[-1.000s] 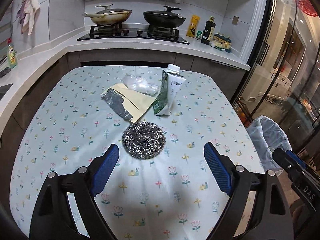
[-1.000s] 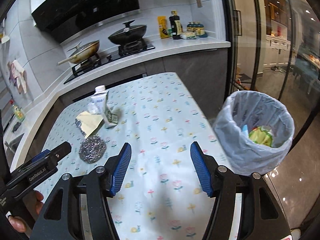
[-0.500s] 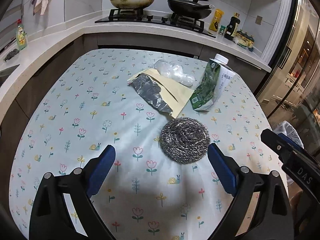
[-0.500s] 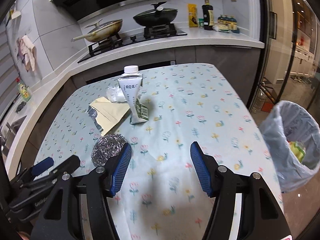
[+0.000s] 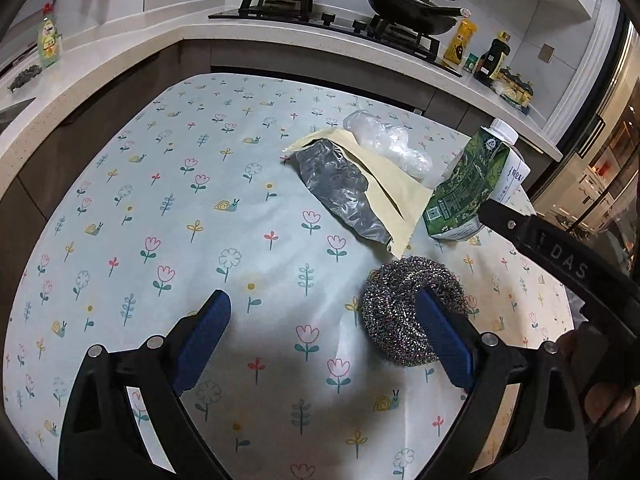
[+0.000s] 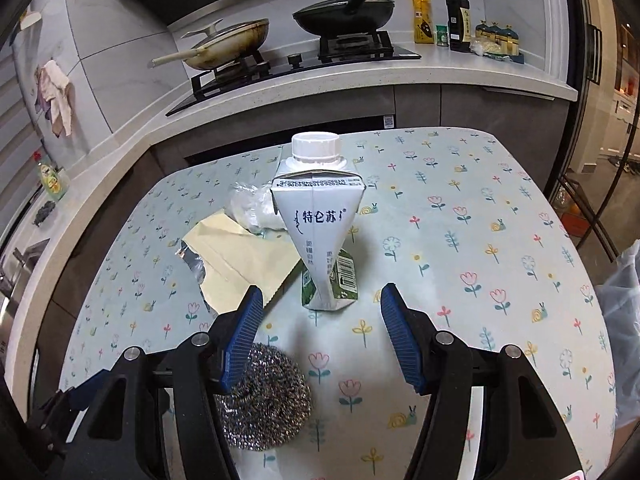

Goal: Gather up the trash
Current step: 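Grasp the white milk carton with the right gripper while the left grasps the steel wool ball, then carry the steel wool with the left gripper to the bin while the right carries the carton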

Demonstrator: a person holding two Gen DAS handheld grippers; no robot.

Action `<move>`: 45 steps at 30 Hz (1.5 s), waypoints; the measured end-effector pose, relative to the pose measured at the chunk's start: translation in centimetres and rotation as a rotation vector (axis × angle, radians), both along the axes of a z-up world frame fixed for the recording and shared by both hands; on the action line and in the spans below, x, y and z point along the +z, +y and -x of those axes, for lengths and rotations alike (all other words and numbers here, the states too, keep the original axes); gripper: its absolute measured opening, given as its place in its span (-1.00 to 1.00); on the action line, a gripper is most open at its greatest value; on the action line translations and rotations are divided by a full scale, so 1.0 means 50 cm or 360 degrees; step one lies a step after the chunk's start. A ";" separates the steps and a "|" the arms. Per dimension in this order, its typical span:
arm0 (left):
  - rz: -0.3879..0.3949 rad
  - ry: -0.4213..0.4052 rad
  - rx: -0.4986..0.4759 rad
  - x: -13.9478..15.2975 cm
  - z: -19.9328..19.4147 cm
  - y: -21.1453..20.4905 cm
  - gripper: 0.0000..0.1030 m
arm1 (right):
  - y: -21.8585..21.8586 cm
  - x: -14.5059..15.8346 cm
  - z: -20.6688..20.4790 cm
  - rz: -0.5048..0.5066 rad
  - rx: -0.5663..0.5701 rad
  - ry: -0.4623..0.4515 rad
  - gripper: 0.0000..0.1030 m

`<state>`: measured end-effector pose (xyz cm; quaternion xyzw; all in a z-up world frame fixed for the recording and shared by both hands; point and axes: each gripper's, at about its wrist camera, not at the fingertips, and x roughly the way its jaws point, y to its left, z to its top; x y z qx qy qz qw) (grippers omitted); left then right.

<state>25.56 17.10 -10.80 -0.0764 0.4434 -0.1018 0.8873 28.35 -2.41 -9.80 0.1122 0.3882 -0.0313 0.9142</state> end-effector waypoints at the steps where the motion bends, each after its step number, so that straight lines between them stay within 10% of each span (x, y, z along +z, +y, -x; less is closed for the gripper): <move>1: -0.0003 0.0002 -0.0003 -0.002 -0.002 -0.002 0.73 | 0.003 -0.003 -0.008 0.0011 0.0007 -0.0005 0.13; 7: -0.0011 0.0017 -0.0028 -0.010 -0.009 -0.023 0.75 | -0.001 -0.029 -0.042 0.0023 0.0043 0.0046 -0.77; 22: -0.0050 0.0085 -0.0201 -0.053 -0.029 -0.150 0.80 | -0.121 0.018 0.092 0.0051 -0.0093 -0.0064 -0.82; 28: -0.0066 0.0093 -0.0191 -0.053 -0.025 -0.170 0.51 | -0.161 0.033 0.140 0.0000 -0.0136 -0.0102 -0.82; 45: -0.0074 -0.0065 -0.0373 0.070 0.111 -0.309 0.42 | -0.309 0.109 0.313 -0.0082 -0.0326 -0.0258 -0.82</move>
